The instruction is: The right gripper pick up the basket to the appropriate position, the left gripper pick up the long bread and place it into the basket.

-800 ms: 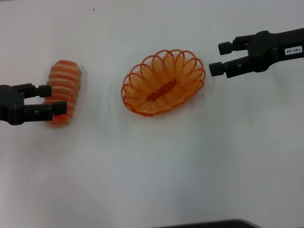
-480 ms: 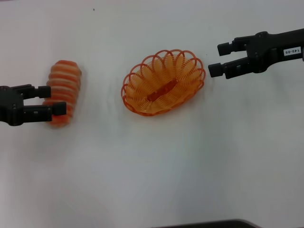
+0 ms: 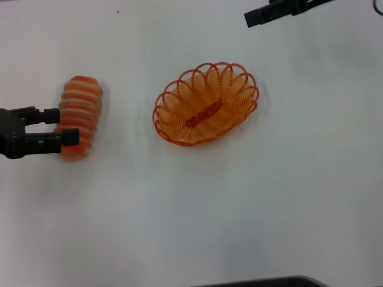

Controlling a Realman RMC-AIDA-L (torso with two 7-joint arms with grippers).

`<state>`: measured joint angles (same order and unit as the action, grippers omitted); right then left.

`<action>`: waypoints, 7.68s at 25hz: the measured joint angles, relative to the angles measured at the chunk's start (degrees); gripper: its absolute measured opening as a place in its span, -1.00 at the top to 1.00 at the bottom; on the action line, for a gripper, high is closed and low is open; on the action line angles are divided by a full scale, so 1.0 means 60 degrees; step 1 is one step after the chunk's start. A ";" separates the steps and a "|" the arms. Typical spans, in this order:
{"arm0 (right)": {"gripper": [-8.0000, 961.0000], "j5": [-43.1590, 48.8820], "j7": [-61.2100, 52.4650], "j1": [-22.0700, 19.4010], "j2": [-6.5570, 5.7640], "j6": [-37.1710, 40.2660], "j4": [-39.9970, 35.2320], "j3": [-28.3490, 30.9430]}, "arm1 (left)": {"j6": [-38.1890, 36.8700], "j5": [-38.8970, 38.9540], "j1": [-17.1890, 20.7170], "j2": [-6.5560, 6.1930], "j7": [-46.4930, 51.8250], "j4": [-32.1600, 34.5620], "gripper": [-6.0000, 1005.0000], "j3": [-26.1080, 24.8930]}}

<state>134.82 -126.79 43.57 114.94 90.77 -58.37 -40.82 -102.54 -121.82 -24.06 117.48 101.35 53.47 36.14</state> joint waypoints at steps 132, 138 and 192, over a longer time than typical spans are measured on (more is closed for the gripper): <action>-0.99 -0.3904 0.5913 -0.2212 0.0747 0.0732 0.1145 0.0339 | 0.6366 -0.5379 -0.1320 0.1094 0.9229 0.1949 0.09 0.5654; -0.99 -0.3857 0.5908 -0.2392 0.0644 0.0630 0.1176 0.0320 | 0.6132 -0.5019 -0.1026 0.1081 0.8525 0.2898 0.17 0.5584; -0.99 -0.3518 0.5866 -0.2937 0.0502 0.1330 0.1464 0.0370 | -0.0058 0.0555 -0.0086 -0.0481 0.0436 -0.0297 -0.87 -0.0397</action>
<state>113.71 -91.59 25.95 117.95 98.75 -49.59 -38.60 -102.89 -118.49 -24.57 114.59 103.97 51.69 33.76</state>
